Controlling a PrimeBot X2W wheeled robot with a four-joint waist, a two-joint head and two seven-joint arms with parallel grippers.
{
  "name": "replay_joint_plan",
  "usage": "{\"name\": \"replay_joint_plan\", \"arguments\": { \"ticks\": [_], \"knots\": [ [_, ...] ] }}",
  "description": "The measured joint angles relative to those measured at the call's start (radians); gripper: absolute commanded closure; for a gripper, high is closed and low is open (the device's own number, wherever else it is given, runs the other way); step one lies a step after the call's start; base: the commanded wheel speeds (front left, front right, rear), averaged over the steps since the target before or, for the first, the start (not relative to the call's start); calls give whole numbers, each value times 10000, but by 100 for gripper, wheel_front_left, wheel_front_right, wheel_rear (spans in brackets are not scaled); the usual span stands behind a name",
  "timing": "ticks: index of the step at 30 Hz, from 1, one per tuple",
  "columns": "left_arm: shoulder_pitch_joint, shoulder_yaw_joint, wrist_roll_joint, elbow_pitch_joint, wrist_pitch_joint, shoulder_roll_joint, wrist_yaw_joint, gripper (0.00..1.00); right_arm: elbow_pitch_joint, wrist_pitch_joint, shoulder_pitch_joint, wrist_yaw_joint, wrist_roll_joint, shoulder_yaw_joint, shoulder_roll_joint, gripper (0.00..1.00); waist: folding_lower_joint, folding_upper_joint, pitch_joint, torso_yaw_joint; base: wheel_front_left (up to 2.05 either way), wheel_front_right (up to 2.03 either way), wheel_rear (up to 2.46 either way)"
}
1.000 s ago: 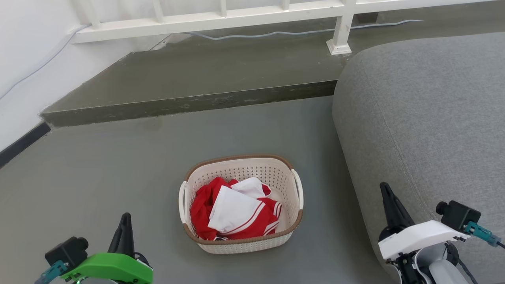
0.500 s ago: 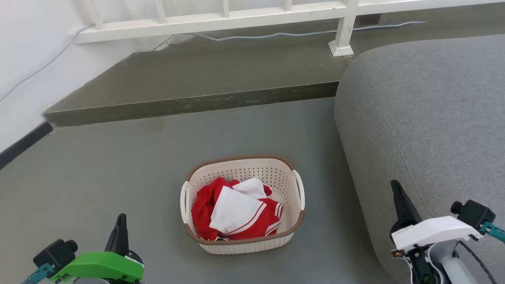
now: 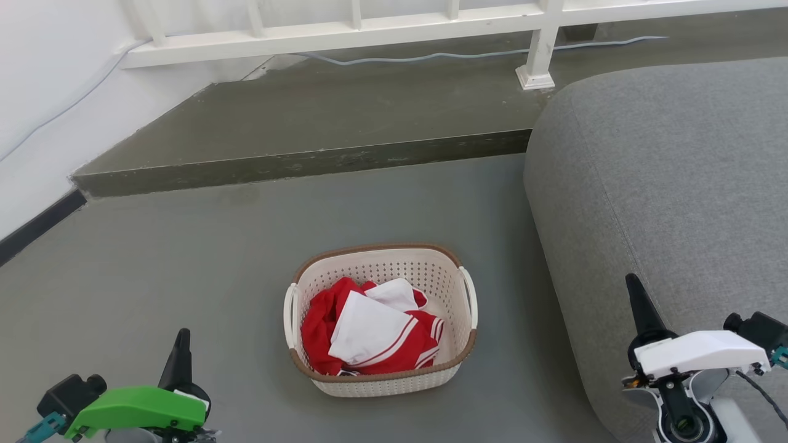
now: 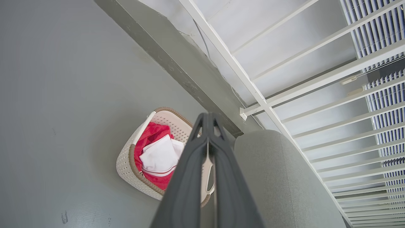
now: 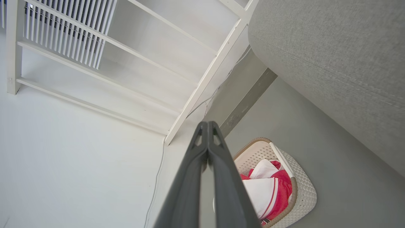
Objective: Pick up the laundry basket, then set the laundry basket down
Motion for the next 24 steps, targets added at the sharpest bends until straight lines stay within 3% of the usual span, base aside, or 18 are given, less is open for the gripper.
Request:
{"name": "replay_joint_plan", "arguments": {
  "ticks": [24],
  "knots": [
    [-250,571,-2778,-8,826,0,-276,100,40,779,-311,159,2980,-830,2,100,0,0,-61,107,0,0,0]
  ]
}}
